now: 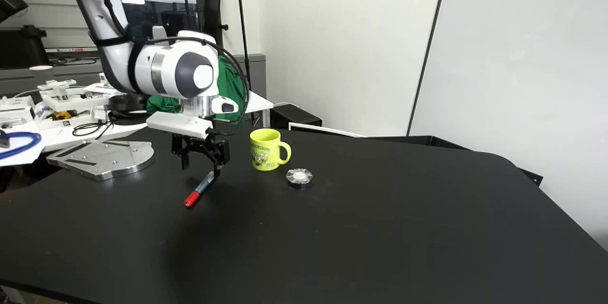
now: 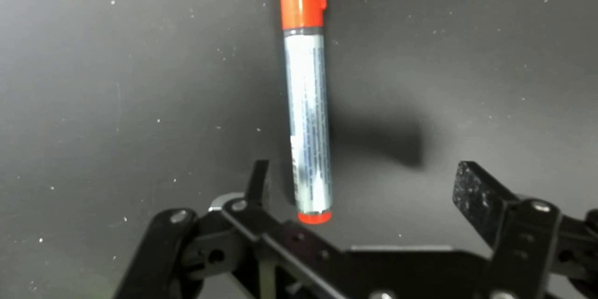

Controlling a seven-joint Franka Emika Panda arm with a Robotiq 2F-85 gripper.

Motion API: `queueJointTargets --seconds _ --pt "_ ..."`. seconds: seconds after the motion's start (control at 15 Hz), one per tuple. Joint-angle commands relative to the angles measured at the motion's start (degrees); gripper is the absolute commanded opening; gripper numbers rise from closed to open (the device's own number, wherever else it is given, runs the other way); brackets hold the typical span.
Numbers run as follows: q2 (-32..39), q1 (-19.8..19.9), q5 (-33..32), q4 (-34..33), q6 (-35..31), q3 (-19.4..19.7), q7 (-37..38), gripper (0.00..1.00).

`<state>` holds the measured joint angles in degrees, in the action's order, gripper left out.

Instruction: Place the red marker inside the yellow mug, take the marker out of the mug then place it back inside the mug

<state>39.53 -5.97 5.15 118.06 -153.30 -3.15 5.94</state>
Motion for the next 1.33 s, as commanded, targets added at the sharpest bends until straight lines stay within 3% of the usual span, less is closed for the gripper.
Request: queueJointTargets --seconds 0.0,0.07,0.53,0.8,0.87,1.27 --pt "1.78 0.0 0.24 -1.66 0.12 0.18 1.08 0.75" --pt "2.03 -0.16 0.06 -1.88 0.47 0.38 1.2 0.75" --pt "2.57 -0.23 0.43 -2.9 2.07 1.18 2.4 0.26" --pt "3.01 -0.21 0.32 -5.37 8.72 2.34 4.01 0.0" --pt "3.04 0.14 0.61 -5.93 10.26 2.37 4.23 0.05" --pt "1.34 0.93 -0.26 -9.96 17.5 4.46 4.91 0.06"
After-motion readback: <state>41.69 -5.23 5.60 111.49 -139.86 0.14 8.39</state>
